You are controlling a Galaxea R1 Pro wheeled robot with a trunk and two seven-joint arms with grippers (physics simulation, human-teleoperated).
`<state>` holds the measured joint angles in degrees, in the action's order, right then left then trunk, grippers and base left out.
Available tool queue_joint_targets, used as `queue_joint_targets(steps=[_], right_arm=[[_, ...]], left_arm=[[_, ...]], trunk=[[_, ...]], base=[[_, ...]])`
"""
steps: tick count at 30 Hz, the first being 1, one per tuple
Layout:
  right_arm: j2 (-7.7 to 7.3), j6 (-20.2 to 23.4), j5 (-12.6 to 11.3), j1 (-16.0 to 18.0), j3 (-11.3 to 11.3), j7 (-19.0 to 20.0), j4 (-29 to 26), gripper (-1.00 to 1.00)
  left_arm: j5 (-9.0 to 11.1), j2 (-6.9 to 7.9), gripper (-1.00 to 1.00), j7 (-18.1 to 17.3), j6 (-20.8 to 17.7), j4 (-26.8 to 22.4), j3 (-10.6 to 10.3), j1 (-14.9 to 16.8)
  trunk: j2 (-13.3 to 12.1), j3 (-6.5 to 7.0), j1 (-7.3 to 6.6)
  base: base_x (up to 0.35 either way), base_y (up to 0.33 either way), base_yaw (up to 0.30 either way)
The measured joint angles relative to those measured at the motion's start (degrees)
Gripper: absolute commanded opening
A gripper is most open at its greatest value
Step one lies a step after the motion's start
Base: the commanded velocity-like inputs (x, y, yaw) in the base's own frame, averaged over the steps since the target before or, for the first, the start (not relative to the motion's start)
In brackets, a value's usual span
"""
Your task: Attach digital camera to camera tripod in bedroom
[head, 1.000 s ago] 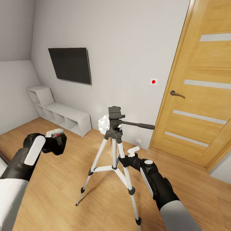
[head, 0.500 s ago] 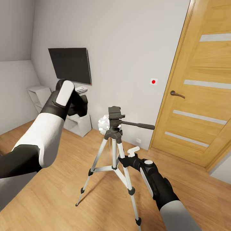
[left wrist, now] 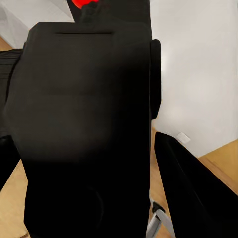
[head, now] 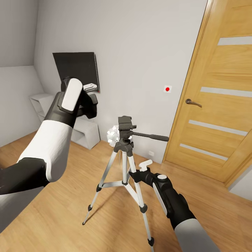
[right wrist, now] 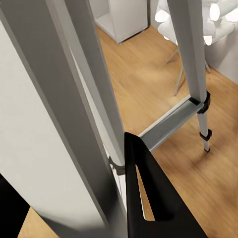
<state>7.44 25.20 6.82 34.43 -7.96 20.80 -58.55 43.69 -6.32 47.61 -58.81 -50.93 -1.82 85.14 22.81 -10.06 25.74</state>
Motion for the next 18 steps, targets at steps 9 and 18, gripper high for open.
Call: queue_joint_targets(steps=[9, 18], right_arm=[[0.01, -0.03, 0.0, -0.01, 0.0, 0.02, 0.01, -1.0], [0.0, -0.04, 0.07, -0.01, 0.01, 0.09, -0.01, -1.0]], left_arm=[[0.7, 0.2, -1.0, -1.12, -0.09, 0.22, -2.44, 0.12], [-0.19, 5.12, -1.0, -32.33, 1.12, 0.42, -3.87, 0.15]], trunk=[[-0.01, 0.0, 0.0], [-0.01, 0.0, 0.01]], base=[[0.0, 0.0, 0.0], [0.0, 0.0, 0.0]])
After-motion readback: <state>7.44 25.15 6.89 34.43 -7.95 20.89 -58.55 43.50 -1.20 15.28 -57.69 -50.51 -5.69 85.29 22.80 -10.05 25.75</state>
